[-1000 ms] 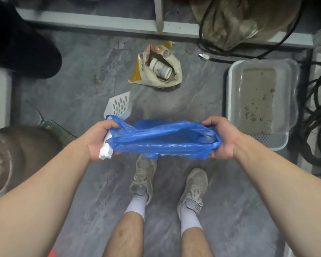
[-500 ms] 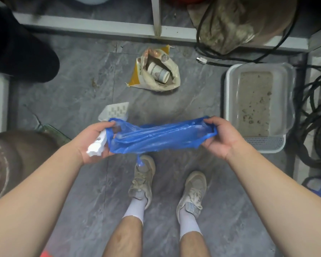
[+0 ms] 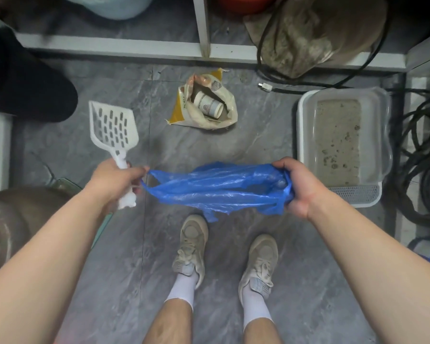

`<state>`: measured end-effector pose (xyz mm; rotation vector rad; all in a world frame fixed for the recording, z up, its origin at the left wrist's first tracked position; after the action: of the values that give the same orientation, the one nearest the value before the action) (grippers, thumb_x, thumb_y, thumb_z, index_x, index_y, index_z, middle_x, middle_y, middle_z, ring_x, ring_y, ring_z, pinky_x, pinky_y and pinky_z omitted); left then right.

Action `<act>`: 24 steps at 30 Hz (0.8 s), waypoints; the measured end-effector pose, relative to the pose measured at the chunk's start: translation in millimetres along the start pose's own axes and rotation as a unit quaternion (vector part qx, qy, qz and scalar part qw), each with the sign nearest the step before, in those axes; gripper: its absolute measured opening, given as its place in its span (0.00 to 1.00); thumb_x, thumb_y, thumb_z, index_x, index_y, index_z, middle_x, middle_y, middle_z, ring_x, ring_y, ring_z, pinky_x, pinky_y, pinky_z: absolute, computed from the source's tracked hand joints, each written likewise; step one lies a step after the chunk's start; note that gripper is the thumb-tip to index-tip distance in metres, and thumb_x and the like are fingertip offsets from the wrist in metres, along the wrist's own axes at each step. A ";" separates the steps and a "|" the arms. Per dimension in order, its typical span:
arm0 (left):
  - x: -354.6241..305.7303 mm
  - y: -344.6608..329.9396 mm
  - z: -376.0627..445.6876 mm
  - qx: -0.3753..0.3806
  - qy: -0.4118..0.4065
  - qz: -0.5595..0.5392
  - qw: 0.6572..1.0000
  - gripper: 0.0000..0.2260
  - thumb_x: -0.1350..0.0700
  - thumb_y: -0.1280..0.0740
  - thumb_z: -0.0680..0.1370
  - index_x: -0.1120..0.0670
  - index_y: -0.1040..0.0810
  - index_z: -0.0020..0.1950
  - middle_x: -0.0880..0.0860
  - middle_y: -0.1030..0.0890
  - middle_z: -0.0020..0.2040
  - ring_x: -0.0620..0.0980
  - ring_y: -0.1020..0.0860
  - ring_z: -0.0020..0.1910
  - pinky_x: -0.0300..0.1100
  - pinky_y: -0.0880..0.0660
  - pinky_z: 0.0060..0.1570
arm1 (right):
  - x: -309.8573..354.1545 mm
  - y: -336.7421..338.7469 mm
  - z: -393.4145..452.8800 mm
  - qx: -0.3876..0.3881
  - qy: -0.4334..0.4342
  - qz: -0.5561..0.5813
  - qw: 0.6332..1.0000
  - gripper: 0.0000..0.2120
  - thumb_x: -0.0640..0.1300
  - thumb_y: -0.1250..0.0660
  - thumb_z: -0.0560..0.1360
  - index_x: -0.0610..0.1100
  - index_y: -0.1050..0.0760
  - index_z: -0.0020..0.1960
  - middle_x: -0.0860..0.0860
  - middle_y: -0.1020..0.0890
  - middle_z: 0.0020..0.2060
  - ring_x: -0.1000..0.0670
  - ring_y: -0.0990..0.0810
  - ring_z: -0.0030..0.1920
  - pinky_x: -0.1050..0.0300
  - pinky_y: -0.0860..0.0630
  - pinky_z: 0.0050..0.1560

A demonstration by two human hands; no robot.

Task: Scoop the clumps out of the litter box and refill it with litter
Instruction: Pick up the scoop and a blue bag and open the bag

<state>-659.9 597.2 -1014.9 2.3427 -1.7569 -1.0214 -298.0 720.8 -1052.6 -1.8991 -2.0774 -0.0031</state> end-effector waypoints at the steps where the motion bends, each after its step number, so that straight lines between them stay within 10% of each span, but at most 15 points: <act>1: -12.5 8.5 -1.3 -0.049 -0.036 0.043 0.997 0.13 0.58 0.24 0.74 0.57 0.28 0.38 0.65 0.23 0.38 0.57 0.24 0.31 0.53 0.23 0.37 | 1.0 -0.6 1.5 -0.003 0.005 -0.005 1.000 0.11 0.50 0.37 0.76 0.44 0.21 0.44 0.46 0.16 0.36 0.43 0.16 0.36 0.46 0.19 0.42; 4: -53.4 5.8 -14.6 -0.093 -0.141 0.191 0.967 0.18 0.50 0.22 0.72 0.58 0.28 0.34 0.62 0.21 0.33 0.60 0.20 0.32 0.53 0.22 0.35 | 5.0 -1.1 5.6 -0.016 0.016 0.006 1.000 0.10 0.50 0.37 0.76 0.45 0.22 0.42 0.46 0.18 0.33 0.44 0.17 0.32 0.50 0.19 0.37; 12: -48.7 -109.2 -37.9 0.121 -0.145 0.306 0.933 0.22 0.39 0.20 0.65 0.51 0.27 0.37 0.47 0.23 0.33 0.45 0.25 0.32 0.46 0.29 0.36 | 4.5 -11.2 8.7 0.011 0.006 0.053 0.999 0.11 0.51 0.36 0.75 0.43 0.22 0.45 0.45 0.18 0.39 0.42 0.18 0.41 0.40 0.23 0.56; 19: -25.7 -139.0 -31.5 0.088 -0.177 0.366 0.909 0.28 0.33 0.21 0.54 0.49 0.26 0.41 0.48 0.22 0.37 0.44 0.24 0.34 0.41 0.35 0.28 | -2.1 -22.3 8.9 0.053 -0.014 0.040 0.998 0.15 0.52 0.36 0.75 0.41 0.19 0.46 0.43 0.16 0.43 0.41 0.17 0.43 0.44 0.23 0.54; 24: -17.8 -129.7 -14.1 0.014 -0.156 0.340 0.927 0.09 0.59 0.28 0.69 0.55 0.27 0.45 0.53 0.22 0.39 0.57 0.22 0.40 0.43 0.34 0.34 | -3.1 -17.0 12.4 0.056 -0.014 0.031 0.998 0.14 0.52 0.33 0.75 0.41 0.19 0.48 0.42 0.16 0.44 0.41 0.16 0.44 0.44 0.21 0.50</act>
<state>-545.8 654.2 -1047.7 1.4057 -2.4318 -1.2575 -317.2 718.6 -1061.3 -1.9057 -1.9910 0.1509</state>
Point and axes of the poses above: each hand's wrist, its own z-axis towards the middle knuckle, its own y-axis out of the back of the hand, x = y × z, the point moved 10 cm from there along z, towards the middle knuckle
